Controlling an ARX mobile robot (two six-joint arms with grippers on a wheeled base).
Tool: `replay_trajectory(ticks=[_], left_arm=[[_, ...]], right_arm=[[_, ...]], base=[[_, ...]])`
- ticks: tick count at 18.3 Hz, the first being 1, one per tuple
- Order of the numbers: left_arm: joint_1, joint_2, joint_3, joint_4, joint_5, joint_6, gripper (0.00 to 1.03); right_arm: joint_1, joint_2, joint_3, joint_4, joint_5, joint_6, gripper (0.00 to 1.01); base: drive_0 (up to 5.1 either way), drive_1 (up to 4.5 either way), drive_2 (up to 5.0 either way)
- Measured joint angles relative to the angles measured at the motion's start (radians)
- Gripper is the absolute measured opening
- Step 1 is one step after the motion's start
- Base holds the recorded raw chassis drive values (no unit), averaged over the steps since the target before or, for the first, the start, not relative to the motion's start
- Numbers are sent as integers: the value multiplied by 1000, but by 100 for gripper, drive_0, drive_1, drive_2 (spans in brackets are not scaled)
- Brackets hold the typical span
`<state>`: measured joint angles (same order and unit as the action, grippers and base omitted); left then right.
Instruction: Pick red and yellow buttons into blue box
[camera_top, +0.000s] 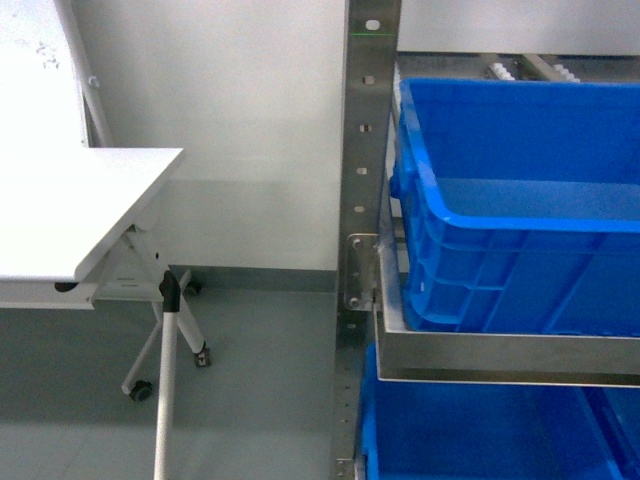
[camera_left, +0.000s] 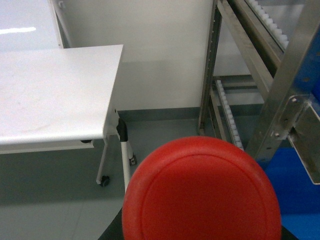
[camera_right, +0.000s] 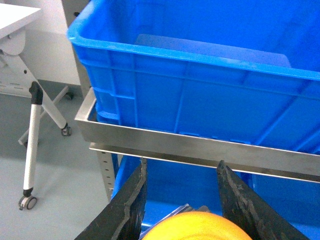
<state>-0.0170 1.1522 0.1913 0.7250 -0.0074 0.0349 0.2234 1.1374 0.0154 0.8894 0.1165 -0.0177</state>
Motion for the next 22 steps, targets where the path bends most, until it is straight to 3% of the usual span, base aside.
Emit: replay_trajectory(ticks=[22], left_arm=[[0,0,0,3,0,0,24]], right_arm=[[0,-1,0,3,0,0,37]], base=[[502,-239,-239]])
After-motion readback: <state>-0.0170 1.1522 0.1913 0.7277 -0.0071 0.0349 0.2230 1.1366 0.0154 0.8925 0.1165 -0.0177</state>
